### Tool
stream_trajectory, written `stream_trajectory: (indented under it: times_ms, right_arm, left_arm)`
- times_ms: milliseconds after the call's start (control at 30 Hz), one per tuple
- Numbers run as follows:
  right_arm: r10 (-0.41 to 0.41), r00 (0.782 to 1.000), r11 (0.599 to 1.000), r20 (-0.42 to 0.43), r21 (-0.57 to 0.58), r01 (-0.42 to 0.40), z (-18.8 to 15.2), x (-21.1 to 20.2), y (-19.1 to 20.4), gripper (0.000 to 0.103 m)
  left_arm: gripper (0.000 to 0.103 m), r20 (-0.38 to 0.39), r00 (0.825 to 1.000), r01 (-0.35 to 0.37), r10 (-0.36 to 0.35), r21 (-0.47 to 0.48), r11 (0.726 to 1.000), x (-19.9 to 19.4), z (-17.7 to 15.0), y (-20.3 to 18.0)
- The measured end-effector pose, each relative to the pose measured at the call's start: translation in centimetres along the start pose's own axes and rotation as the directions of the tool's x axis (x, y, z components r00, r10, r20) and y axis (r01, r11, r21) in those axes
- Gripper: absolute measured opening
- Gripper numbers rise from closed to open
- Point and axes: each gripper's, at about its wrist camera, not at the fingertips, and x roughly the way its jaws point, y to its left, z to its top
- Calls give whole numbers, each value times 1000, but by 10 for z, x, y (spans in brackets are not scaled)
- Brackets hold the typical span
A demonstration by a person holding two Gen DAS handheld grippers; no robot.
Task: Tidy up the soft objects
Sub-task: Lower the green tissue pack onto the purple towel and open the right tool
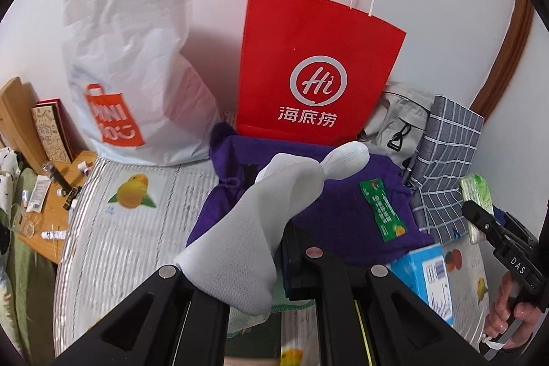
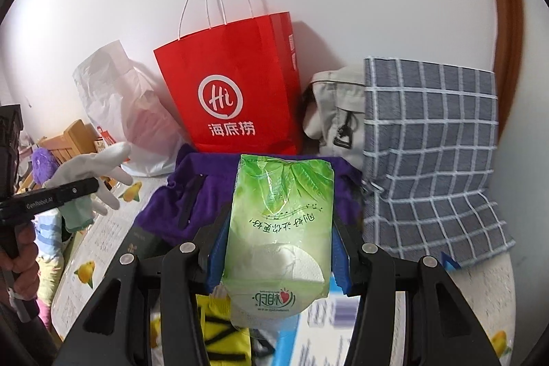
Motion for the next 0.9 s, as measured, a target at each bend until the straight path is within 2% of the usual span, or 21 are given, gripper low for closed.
stream_trajectory:
  times_ms: [233, 333, 467, 600, 700, 900]
  right_arm:
    - [36, 999, 999, -33, -7, -36, 28, 40, -4, 50]
    - [34, 998, 999, -61, -1, -34, 27, 61, -11, 50]
    - [51, 990, 999, -131, 23, -48, 17, 94, -21, 50]
    - [56, 975, 998, -213, 31, -51, 1, 126, -30, 50]
    - [55, 957, 998, -285, 23, -50, -10, 148, -31, 50]
    - [48, 933, 999, -355, -1, -51, -25, 169, -26, 51]
  left_arm:
    - [8, -40, 999, 14, -15, -11, 1000, 43, 21, 1]
    - [8, -64, 997, 31, -32, -22, 999, 64, 28, 2]
    - [8, -99, 995, 20, -21, -11, 1000, 89, 27, 4]
    - [8, -131, 991, 16, -17, -11, 1000, 110, 19, 9]
    - [8, -190, 982, 13, -17, -26, 1000, 131, 15, 15]
    - [8, -248, 968, 40, -46, -31, 999, 143, 9, 18]
